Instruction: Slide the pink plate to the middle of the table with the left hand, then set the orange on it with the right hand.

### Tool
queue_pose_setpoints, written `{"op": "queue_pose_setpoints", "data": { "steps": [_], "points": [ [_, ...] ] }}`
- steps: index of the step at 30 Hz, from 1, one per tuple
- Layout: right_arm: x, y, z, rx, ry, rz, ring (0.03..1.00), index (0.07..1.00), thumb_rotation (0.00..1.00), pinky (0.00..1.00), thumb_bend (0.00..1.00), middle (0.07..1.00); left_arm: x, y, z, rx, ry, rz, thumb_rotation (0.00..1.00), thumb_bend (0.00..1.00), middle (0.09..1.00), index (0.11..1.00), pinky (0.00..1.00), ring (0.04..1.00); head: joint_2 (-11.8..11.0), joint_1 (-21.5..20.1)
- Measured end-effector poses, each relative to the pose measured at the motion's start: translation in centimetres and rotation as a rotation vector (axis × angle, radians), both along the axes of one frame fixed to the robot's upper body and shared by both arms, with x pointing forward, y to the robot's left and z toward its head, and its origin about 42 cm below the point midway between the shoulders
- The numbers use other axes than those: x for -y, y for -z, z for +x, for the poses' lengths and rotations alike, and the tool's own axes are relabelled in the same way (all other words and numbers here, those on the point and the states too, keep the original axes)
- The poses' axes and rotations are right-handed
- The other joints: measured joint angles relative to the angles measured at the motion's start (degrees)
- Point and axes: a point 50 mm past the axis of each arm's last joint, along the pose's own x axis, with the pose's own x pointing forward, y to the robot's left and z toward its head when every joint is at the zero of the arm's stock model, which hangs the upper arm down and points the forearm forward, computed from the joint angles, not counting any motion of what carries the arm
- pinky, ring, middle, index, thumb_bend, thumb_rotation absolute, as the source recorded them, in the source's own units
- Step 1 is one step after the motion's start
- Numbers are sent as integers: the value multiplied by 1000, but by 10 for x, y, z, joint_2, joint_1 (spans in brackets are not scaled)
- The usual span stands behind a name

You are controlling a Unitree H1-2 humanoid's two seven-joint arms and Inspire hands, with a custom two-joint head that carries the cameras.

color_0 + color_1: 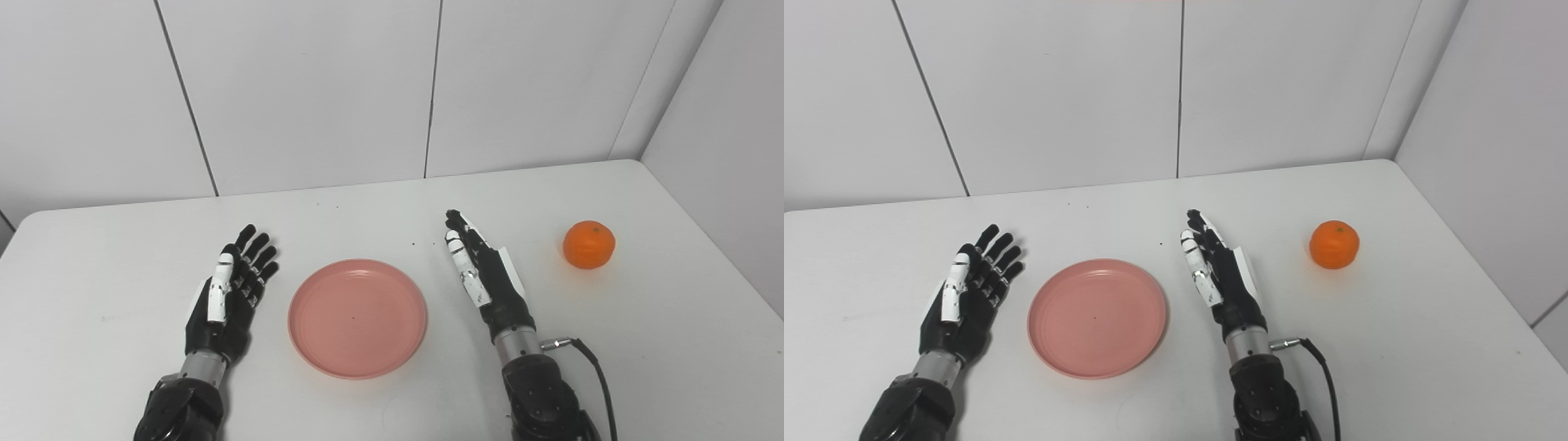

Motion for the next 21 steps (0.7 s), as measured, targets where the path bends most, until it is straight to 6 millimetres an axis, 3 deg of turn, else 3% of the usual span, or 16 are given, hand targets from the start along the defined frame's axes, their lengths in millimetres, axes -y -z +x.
{"op": "queue_pose_setpoints", "data": {
  "steps": [1, 2, 4, 6, 7, 8, 11, 12, 14, 17, 18, 21],
  "points": [
    [1, -4, 0, 17, 3, -21, 888, 887, 997, 866, 518, 899, -2, 1, 3, 1, -1, -8, 1000, 339, 950, 940, 961, 946, 0, 0],
    [3, -8, 1, 29, 12, -51, 866, 873, 999, 831, 570, 879, -5, 1, 5, 1, 2, -14, 1000, 334, 943, 934, 954, 938, 0, 0],
    [8, -19, 1, 46, 47, -137, 856, 869, 1000, 807, 601, 872, -8, 2, 8, -2, 0, -26, 1000, 326, 939, 929, 952, 934, -20, -33],
    [14, -30, 1, 80, 67, -207, 786, 815, 803, 708, 604, 815, -9, 3, 11, -2, 1, -36, 1000, 315, 937, 925, 962, 936, -27, -45],
    [18, -37, 1, 105, 76, -232, 776, 807, 775, 696, 607, 807, -10, 3, 13, -3, 2, -38, 1000, 314, 937, 924, 962, 936, -27, -45],
    [22, -44, 2, 129, 90, -246, 749, 777, 678, 664, 630, 782, -11, 3, 14, -3, 2, -37, 1000, 312, 936, 921, 964, 937, -39, -60],
    [30, -57, 3, 183, 144, -286, 731, 752, 588, 648, 680, 762, -14, 2, 16, -3, -1, -29, 1000, 310, 941, 925, 968, 942, -39, -60],
    [32, -59, 3, 191, 161, -304, 724, 750, 529, 646, 740, 753, -15, 2, 16, -3, -1, -28, 1000, 310, 955, 941, 983, 956, -39, -60],
    [36, -60, 3, 197, 180, -340, 724, 751, 482, 643, 791, 747, -14, 2, 17, -4, 0, -27, 1000, 316, 972, 961, 997, 973, -61, -79],
    [48, -66, 1, 218, 221, -390, 736, 760, 473, 653, 799, 755, -15, 4, 18, 4, 2, -23, 1000, 318, 981, 971, 1000, 980, -61, -79],
    [51, -68, 2, 225, 235, -401, 740, 769, 462, 654, 798, 761, -16, 4, 19, 5, 2, -21, 1000, 321, 986, 977, 1000, 983, -75, -95],
    [64, -74, 1, 240, 273, -465, 735, 787, 470, 643, 805, 774, -16, 4, 22, 12, 16, -21, 1000, 332, 995, 992, 1000, 989, -82, -104]
  ]
}}
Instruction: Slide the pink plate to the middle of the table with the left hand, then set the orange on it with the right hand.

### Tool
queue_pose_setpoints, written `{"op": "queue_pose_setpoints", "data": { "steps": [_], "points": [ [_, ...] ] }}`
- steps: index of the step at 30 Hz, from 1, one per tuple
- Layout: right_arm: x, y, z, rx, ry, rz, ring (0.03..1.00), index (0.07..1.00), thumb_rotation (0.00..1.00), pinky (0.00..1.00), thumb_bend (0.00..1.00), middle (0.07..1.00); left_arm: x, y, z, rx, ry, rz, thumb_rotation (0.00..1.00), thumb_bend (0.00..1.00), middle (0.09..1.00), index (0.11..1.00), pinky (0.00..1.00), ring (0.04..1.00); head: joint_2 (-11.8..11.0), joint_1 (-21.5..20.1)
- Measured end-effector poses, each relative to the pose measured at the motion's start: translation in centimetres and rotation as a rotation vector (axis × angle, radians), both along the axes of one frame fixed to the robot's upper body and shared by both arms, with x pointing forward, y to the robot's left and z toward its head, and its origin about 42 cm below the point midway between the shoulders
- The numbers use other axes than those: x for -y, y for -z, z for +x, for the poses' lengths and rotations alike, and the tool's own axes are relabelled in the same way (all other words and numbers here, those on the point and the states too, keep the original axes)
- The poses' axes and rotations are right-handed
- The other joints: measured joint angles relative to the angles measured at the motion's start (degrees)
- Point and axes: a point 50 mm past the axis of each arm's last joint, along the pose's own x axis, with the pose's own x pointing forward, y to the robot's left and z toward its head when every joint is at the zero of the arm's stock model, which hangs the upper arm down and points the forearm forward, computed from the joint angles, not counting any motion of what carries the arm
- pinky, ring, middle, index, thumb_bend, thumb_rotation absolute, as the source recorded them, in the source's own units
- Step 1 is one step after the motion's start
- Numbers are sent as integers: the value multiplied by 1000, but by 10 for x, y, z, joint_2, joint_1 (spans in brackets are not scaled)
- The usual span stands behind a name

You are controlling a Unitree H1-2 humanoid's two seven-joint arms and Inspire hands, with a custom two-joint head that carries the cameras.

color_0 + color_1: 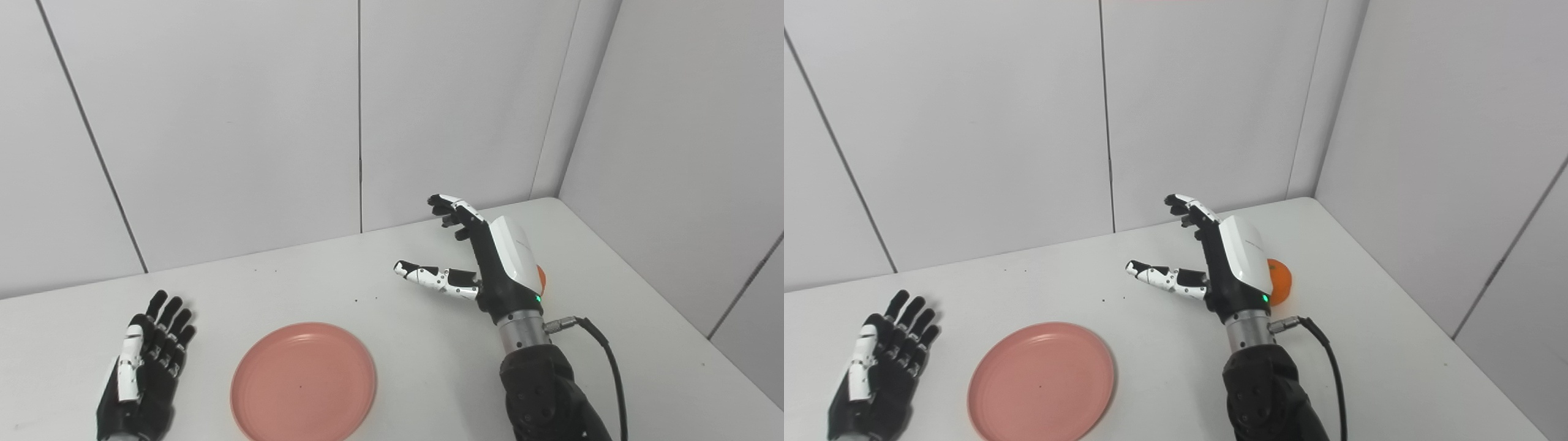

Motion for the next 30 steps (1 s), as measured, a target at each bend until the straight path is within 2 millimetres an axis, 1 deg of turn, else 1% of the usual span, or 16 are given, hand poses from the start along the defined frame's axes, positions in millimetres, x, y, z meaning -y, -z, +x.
{"op": "queue_pose_setpoints", "data": {
  "steps": [3, 5, 6, 8, 10, 13, 18, 19, 21, 22, 25, 26, 27, 28, 29, 30],
  "points": [
    [13, -12, -1, 21, 58, -76, 761, 807, 496, 676, 836, 797, -4, 1, 1, 12, 5, 4, 1000, 344, 990, 983, 995, 983, -4, -7],
    [16, -18, -2, 28, 88, -99, 765, 809, 499, 681, 840, 800, -4, 1, 1, 11, 3, 0, 1000, 346, 989, 981, 995, 982, -4, -7],
    [17, -19, -2, 27, 98, -108, 777, 824, 498, 694, 846, 812, -4, 1, 1, 11, 2, -3, 1000, 368, 958, 945, 962, 952, -4, -7],
    [21, -19, -3, 27, 129, -128, 773, 835, 474, 680, 845, 821, -4, -1, 1, 3, -4, -1, 1000, 384, 941, 923, 948, 939, -6, -17],
    [27, -20, -4, 32, 164, -148, 771, 837, 466, 674, 845, 822, -4, -4, 1, -17, -5, 6, 1000, 386, 939, 920, 947, 938, -6, -17],
    [39, -23, -6, 36, 214, -169, 770, 851, 379, 663, 849, 840, -5, -5, 2, -29, -5, 12, 976, 398, 937, 917, 940, 936, -4, -19],
    [55, -18, -10, -40, 259, -177, 785, 892, 378, 656, 854, 871, -8, -8, 2, -33, -2, 21, 917, 426, 934, 914, 929, 931, 0, -17],
    [56, -16, -11, -58, 264, -179, 785, 900, 377, 650, 854, 875, -8, -8, 2, -35, -1, 21, 910, 432, 934, 913, 929, 931, 5, -14],
    [59, -11, -12, -94, 265, -183, 786, 914, 365, 642, 857, 884, -9, -8, 2, -37, 0, 23, 904, 437, 930, 907, 918, 925, 5, -14],
    [60, -9, -13, -110, 265, -185, 786, 917, 363, 641, 858, 885, -9, -8, 2, -37, 0, 23, 903, 438, 929, 905, 916, 924, 11, -10],
    [64, -5, -14, -139, 278, -191, 788, 921, 368, 631, 863, 890, -9, -9, 1, -37, 1, 24, 939, 413, 946, 926, 943, 943, 18, -5],
    [66, -4, -15, -148, 282, -192, 795, 921, 370, 644, 864, 891, -9, -9, 1, -37, 1, 25, 947, 406, 953, 935, 952, 950, 21, -4],
    [67, -4, -15, -156, 283, -193, 812, 920, 374, 678, 866, 894, -9, -9, 1, -36, 2, 25, 955, 394, 965, 950, 964, 961, 33, 3],
    [68, -3, -16, -165, 283, -193, 831, 918, 381, 709, 864, 900, -9, -9, 1, -36, 5, 24, 968, 391, 968, 954, 966, 963, 38, 5],
    [70, -1, -17, -175, 287, -193, 834, 918, 382, 713, 864, 901, -9, -8, 1, -35, 11, 18, 970, 391, 968, 954, 966, 963, 38, 5],
    [71, 1, -19, -187, 288, -193, 843, 917, 385, 729, 866, 904, -9, -8, 1, -34, 18, 14, 975, 390, 971, 955, 969, 966, 46, 7]
  ]
}}
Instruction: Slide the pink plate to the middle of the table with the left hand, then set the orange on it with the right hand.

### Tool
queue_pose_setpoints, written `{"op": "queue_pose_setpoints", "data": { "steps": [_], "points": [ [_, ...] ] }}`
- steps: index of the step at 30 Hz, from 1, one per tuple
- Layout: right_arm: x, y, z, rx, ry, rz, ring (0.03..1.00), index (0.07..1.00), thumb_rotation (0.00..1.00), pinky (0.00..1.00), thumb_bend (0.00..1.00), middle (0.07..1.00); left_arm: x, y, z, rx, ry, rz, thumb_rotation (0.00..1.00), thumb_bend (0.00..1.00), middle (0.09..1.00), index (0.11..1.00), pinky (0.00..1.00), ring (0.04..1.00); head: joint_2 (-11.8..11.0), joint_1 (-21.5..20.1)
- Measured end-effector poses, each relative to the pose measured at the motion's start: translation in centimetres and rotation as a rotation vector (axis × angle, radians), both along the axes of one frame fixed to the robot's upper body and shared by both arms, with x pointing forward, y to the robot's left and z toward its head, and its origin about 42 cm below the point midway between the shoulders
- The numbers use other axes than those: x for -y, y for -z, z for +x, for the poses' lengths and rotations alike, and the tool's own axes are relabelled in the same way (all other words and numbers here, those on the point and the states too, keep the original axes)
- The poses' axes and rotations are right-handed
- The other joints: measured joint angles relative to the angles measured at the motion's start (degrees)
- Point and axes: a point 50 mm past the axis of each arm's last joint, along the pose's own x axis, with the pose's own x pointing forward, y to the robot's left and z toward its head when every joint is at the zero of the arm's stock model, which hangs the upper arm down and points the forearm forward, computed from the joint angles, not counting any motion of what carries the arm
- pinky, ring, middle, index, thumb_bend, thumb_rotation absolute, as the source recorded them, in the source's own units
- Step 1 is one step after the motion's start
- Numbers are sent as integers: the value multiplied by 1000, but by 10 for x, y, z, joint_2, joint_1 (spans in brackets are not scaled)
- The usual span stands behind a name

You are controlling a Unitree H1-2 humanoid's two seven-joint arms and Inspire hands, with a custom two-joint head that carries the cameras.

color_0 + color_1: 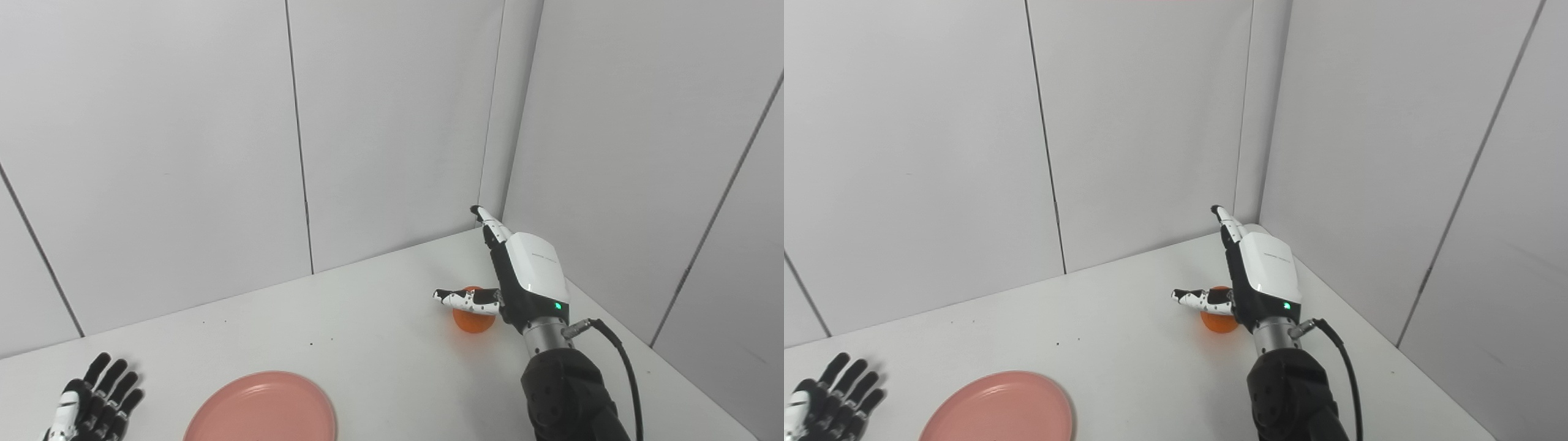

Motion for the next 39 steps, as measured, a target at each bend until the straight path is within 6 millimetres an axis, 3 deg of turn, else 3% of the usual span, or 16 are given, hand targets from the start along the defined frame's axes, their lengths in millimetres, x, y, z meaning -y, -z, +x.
{"op": "queue_pose_setpoints", "data": {
  "steps": [6, 7, 9, 22, 29, 39],
  "points": [
    [6, 7, -2, -48, 7, 17, 865, 929, 398, 747, 870, 918, -1, 0, -3, -2, 6, -10, 999, 362, 972, 955, 975, 969, 16, 9],
    [7, 7, -2, -54, 9, 17, 863, 929, 409, 737, 871, 920, 0, 0, -3, -3, 7, -10, 1000, 337, 978, 960, 990, 977, 32, 19],
    [9, 7, -2, -75, 9, 19, 860, 927, 408, 732, 871, 920, 0, -2, -5, -12, 7, -10, 1000, 320, 978, 960, 996, 977, 40, 24],
    [16, 18, 0, -148, 16, 41, 884, 946, 440, 735, 895, 939, 1, -3, -6, -23, -2, -34, 1000, 310, 950, 938, 980, 949, 65, 38],
    [19, 27, 6, -194, 20, 53, 897, 943, 435, 766, 897, 937, 1, -3, -6, -23, -1, -36, 1000, 320, 942, 929, 964, 941, 70, 40],
    [25, 33, 18, -206, 30, 56, 866, 937, 443, 725, 916, 921, 1, -3, -6, -22, 2, -30, 1000, 329, 941, 930, 962, 940, 73, 44]
  ]
}}
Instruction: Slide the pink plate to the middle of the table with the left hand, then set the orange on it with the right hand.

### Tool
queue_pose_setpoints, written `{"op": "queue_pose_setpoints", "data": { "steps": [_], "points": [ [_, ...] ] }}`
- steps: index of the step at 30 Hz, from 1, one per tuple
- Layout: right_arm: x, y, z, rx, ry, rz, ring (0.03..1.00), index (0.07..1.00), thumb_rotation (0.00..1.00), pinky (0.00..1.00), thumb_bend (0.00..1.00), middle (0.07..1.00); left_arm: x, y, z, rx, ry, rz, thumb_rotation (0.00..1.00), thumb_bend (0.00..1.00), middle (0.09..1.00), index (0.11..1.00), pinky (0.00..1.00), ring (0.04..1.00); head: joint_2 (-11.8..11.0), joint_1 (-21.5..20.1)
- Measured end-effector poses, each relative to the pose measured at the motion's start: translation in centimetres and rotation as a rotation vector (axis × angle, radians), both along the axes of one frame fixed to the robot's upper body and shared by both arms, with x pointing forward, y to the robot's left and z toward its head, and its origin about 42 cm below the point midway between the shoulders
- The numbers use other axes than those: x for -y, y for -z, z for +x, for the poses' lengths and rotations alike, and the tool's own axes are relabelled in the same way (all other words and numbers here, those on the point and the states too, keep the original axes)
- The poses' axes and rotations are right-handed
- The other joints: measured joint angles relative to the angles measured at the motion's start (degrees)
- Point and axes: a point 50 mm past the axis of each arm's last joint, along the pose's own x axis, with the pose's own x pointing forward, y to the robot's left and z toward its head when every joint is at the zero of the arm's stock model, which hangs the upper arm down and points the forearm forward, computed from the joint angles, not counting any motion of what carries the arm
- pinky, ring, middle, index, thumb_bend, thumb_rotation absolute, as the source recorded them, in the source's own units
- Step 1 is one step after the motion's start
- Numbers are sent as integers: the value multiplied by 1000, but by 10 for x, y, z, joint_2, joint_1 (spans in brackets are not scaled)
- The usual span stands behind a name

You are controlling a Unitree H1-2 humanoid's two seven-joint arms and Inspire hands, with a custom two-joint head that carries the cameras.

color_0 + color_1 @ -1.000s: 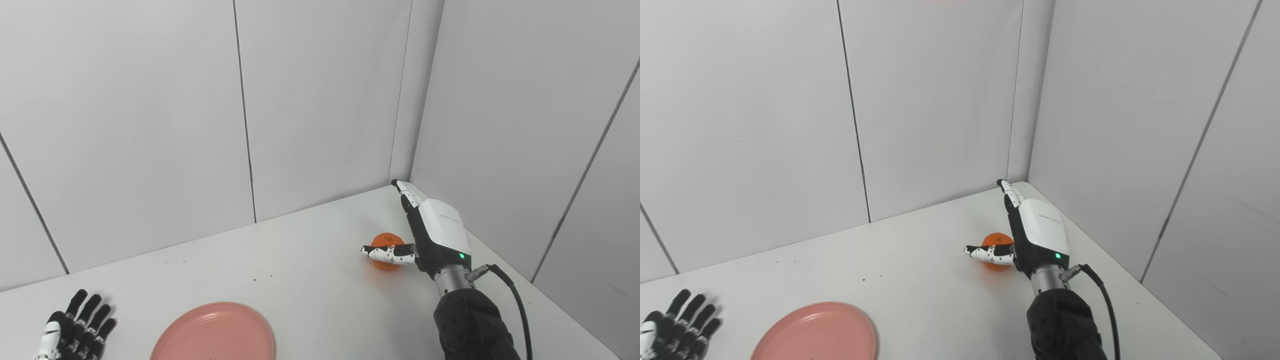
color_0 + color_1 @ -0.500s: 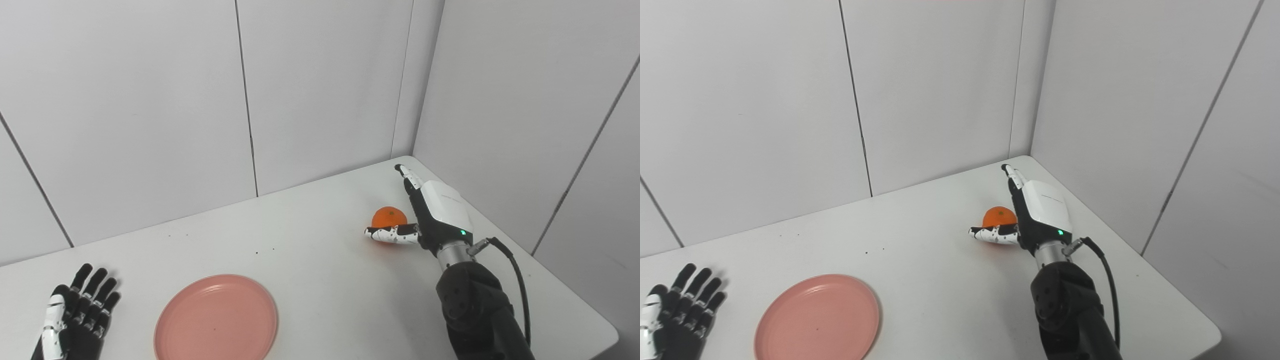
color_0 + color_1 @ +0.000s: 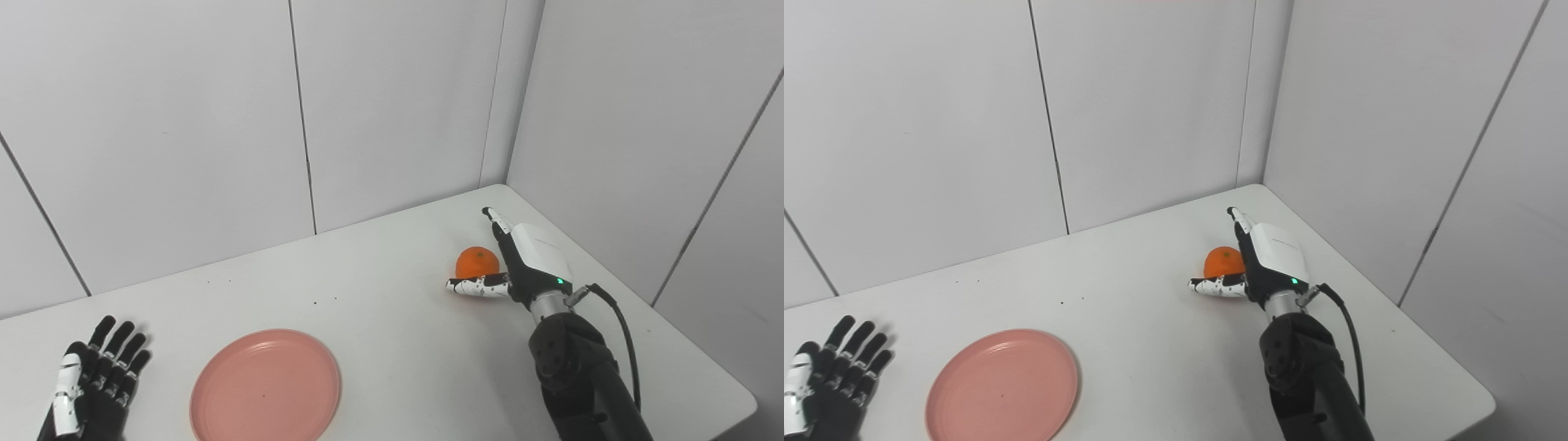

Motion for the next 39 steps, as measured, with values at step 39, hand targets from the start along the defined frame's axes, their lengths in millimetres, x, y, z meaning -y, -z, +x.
{"op": "queue_pose_setpoints", "data": {
  "steps": [39],
  "points": [
    [18, 22, 39, -156, 9, 42, 849, 892, 430, 720, 917, 884, 1, -1, -6, 4, 6, 11, 1000, 340, 939, 927, 935, 930, 18, 16]
  ]
}}
